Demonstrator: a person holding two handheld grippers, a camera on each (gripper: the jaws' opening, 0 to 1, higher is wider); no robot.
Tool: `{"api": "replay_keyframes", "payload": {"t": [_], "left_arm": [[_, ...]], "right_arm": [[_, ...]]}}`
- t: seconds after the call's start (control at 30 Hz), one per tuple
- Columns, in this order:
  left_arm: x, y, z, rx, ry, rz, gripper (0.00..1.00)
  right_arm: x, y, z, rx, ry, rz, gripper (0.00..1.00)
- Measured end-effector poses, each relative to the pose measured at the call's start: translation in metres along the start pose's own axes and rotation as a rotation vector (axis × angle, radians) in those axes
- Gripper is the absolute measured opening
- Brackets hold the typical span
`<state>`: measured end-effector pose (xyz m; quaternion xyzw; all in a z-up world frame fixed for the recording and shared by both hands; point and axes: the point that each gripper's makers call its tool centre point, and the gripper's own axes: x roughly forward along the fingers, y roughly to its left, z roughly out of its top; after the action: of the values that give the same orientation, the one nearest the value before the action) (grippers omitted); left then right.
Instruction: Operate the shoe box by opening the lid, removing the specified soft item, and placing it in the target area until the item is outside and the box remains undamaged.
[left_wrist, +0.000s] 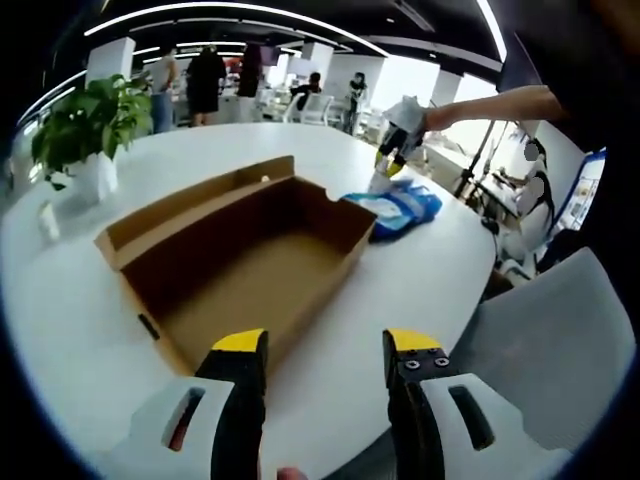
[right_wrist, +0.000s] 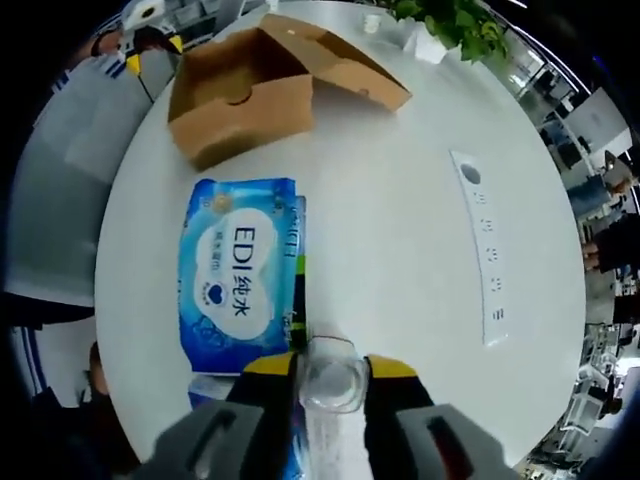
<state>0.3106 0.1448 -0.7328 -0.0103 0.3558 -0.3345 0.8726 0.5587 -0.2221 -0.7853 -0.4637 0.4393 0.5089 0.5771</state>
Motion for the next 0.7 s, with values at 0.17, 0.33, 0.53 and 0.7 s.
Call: {"api": "replay_keyframes", "payload": {"t": [0.17,0.33,0.53,0.7], "left_arm": [[-0.0003,-0.0001,-0.0004,0.0,0.002,0.0,0.47],[-0.0008,-0.0002,-0.0007,0.0,0.002,0.0,0.47],[-0.001,-0.0002,-0.0023,-0.002,0.003,-0.001,0.47],[-0.0016,-0.0004,-0.0031,-0.003,0.003,0.002,0.47]], "right_arm": [[-0.0006,-0.0019,0.0005,0.003,-0.005,-0.005,0.23],[-0.0009,-0.004,0.0,0.004,-0.006,-0.012,0.23],[-0.0021,-0.0053,-0.0003,-0.007,-0.003,-0.022,0.25],[-0.0048,-0.0076,-0.0017,0.005,-0.006,-0.035,0.27]]}}
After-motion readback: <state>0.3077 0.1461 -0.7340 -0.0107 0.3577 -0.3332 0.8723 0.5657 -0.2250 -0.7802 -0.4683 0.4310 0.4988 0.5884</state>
